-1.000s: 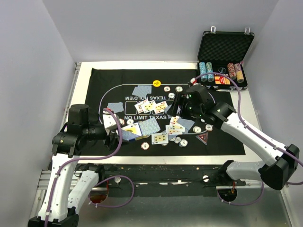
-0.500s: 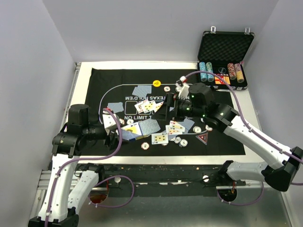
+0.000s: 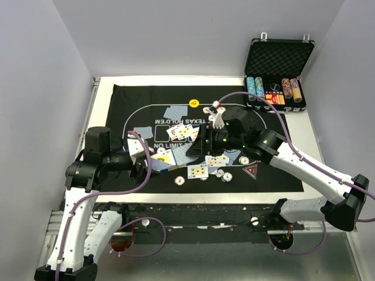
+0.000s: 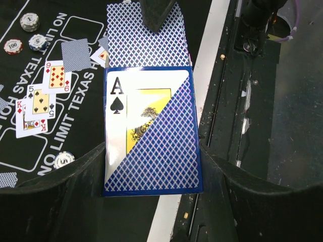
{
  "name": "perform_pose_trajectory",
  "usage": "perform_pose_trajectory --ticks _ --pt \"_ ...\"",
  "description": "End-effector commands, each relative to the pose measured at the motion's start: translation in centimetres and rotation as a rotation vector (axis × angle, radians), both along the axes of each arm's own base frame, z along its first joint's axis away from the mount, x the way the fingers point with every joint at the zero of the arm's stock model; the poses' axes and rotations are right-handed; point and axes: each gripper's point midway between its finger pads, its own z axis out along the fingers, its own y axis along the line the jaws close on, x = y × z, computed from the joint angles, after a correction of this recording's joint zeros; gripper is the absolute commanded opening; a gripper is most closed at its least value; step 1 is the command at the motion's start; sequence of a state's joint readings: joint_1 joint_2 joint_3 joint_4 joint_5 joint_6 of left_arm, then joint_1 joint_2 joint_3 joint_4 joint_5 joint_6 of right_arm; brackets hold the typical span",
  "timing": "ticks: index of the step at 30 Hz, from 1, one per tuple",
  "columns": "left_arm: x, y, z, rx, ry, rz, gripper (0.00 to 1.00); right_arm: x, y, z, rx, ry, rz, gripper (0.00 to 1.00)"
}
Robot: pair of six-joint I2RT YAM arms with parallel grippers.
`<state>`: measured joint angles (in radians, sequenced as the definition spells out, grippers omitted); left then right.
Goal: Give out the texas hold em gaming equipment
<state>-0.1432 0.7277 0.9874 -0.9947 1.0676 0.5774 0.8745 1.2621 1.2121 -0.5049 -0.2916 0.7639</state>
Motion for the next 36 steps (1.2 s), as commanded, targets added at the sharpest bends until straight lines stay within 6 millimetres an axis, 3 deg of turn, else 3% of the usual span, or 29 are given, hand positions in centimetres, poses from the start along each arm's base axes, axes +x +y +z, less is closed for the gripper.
perform_pose_trajectory --ticks 1,9,13,24,30,36 --pt "-0.3 -0.5 2.2 -0.049 -0.050 -0.032 0.19 0.6 -1.1 0.2 -0.052 -0.031 -0.050 0.66" --pt "-0.3 -0.4 2.1 -0.047 -0.049 -0.030 0.19 0.7 -1.3 2.2 -0.003 -0.041 -0.087 0.38" --pt "-0.2 -0.4 2.1 -0.046 -0.052 -0.031 0.19 0.4 -1.3 3.3 0.023 -0.045 -0.085 0.34" --pt "-0.3 -0.4 2.1 -0.046 -0.054 -0.029 0.19 0.9 -2.9 3.1 -0.045 -0.077 -0.129 0.32" --pt "-0.4 -0.4 2.2 -0.045 -0.060 -0.030 0.19 0.8 -2.7 3.9 -0.020 -0.078 -0.129 0.20" --pt "-0.4 -0.4 2.2 -0.044 -0.058 -0.027 0.19 1.1 -3.0 3.3 -0.044 -0.077 -0.149 0.07"
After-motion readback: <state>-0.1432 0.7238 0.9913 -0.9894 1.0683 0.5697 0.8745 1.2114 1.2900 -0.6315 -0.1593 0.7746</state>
